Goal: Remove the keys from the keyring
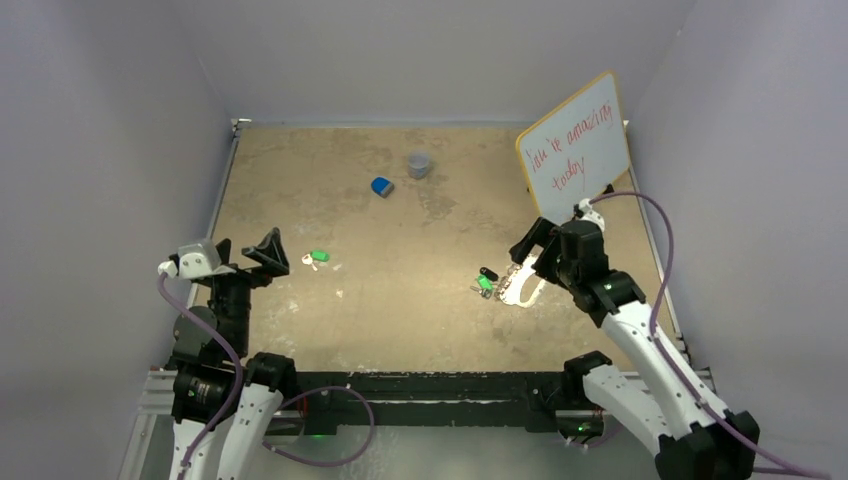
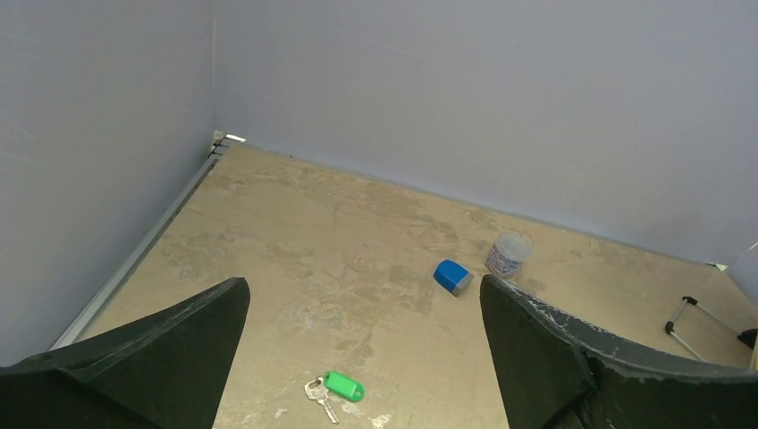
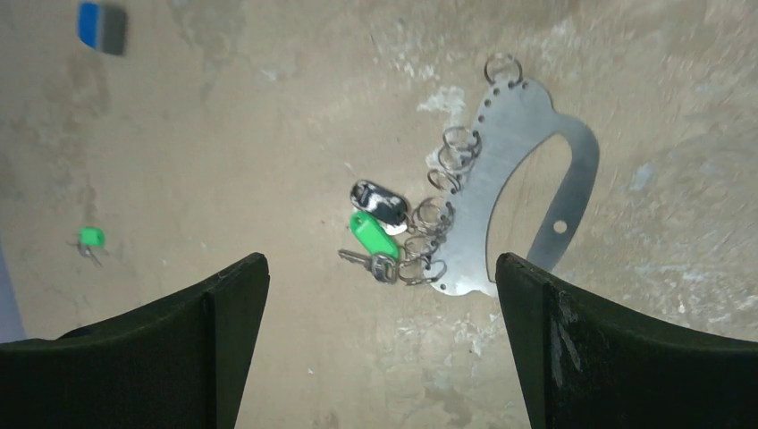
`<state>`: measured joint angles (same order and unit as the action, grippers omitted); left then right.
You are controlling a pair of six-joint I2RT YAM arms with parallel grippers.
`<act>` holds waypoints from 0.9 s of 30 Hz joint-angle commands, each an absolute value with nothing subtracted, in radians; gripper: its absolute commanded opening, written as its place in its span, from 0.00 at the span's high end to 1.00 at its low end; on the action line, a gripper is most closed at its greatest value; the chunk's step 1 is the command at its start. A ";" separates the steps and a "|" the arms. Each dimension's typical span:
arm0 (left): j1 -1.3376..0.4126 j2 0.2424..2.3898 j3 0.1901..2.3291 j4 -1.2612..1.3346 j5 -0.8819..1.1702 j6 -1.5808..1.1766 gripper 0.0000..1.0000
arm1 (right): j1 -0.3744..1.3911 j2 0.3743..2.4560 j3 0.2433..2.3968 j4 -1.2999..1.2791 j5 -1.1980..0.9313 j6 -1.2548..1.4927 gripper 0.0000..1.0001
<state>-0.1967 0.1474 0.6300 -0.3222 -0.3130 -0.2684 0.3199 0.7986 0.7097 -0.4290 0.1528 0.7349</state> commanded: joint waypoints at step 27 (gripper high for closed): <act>-0.187 0.453 0.626 -0.156 0.185 -0.412 0.09 | 0.320 1.171 0.443 0.078 -0.019 0.778 0.01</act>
<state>-0.1963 0.3923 0.5663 -0.1650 0.1299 -0.4316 0.3199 1.1320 0.4614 -0.0185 0.0177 0.7853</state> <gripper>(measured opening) 0.906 0.987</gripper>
